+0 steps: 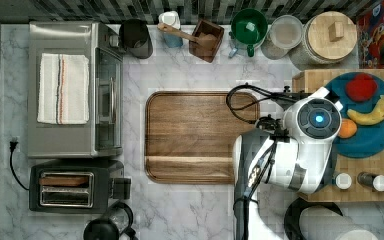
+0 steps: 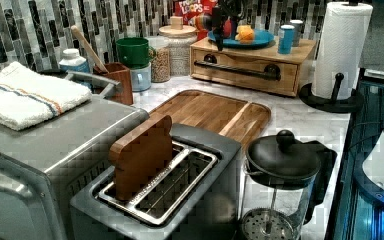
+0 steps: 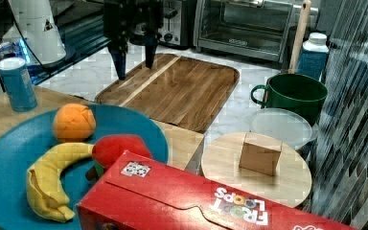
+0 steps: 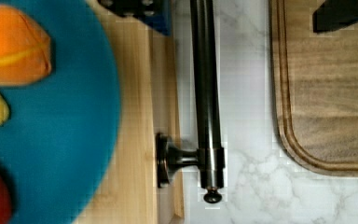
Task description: Open the drawer.
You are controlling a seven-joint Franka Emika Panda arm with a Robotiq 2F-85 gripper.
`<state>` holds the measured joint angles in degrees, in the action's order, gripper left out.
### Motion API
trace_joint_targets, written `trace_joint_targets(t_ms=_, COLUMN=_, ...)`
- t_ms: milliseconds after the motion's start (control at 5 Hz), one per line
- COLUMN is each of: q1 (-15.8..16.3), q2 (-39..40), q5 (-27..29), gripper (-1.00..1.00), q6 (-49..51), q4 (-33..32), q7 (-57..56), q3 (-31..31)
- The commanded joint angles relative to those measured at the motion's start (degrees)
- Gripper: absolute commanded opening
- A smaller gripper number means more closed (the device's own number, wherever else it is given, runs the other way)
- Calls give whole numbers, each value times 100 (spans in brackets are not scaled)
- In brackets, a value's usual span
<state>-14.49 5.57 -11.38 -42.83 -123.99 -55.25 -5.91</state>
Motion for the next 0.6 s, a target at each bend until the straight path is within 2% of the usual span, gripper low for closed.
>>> trace_joint_targets(t_ms=200, q1=-93, q2=737, q5=197, gripper=100, q6=-715, q4=249, q7=-496, q3=53)
trace_joint_targets(t_ms=600, q1=-156, q2=790, q5=115, gripper=100, q6=-1373, q4=-33, q7=-236, q3=17)
